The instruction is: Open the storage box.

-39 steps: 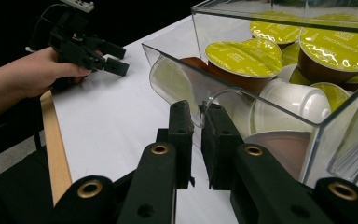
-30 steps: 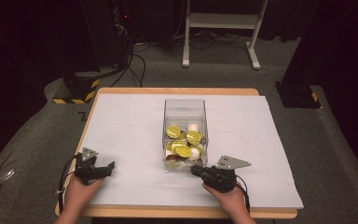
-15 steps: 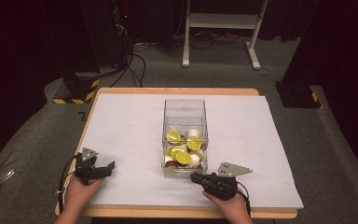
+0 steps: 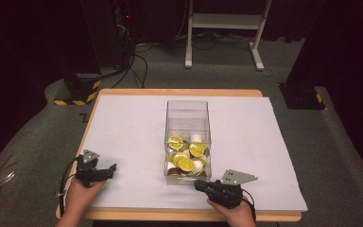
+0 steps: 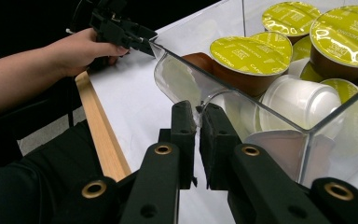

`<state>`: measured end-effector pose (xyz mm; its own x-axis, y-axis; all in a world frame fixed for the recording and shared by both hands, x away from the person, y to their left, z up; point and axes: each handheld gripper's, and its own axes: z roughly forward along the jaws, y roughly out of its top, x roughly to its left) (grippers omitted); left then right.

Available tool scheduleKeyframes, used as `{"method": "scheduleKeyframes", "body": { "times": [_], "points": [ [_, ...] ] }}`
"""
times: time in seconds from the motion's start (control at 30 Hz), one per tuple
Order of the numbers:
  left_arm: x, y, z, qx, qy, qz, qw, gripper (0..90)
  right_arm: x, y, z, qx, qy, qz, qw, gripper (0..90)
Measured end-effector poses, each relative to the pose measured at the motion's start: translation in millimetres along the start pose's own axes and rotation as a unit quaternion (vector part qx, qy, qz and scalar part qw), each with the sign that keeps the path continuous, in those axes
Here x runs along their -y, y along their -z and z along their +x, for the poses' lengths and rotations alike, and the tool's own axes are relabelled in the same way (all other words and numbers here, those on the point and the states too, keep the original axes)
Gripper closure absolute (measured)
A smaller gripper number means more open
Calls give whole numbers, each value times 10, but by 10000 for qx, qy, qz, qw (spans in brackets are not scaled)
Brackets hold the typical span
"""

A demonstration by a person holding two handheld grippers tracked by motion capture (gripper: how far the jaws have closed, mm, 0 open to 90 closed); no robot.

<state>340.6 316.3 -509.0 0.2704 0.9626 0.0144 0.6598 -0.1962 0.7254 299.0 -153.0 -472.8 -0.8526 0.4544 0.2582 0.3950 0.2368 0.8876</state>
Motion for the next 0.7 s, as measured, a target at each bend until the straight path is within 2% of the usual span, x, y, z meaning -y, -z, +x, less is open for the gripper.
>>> {"method": "scheduleKeyframes", "body": {
  "times": [0.3, 0.7],
  "points": [
    [1, -1, -1, -3, 3, -9, 10000, 116, 44, 60, 37, -41, -32, -6, 10000, 844],
    [0, 0, 0, -1, 3, -1, 10000, 116, 61, 57, 48, -16, -18, -34, 10000, 821]
  ]
}}
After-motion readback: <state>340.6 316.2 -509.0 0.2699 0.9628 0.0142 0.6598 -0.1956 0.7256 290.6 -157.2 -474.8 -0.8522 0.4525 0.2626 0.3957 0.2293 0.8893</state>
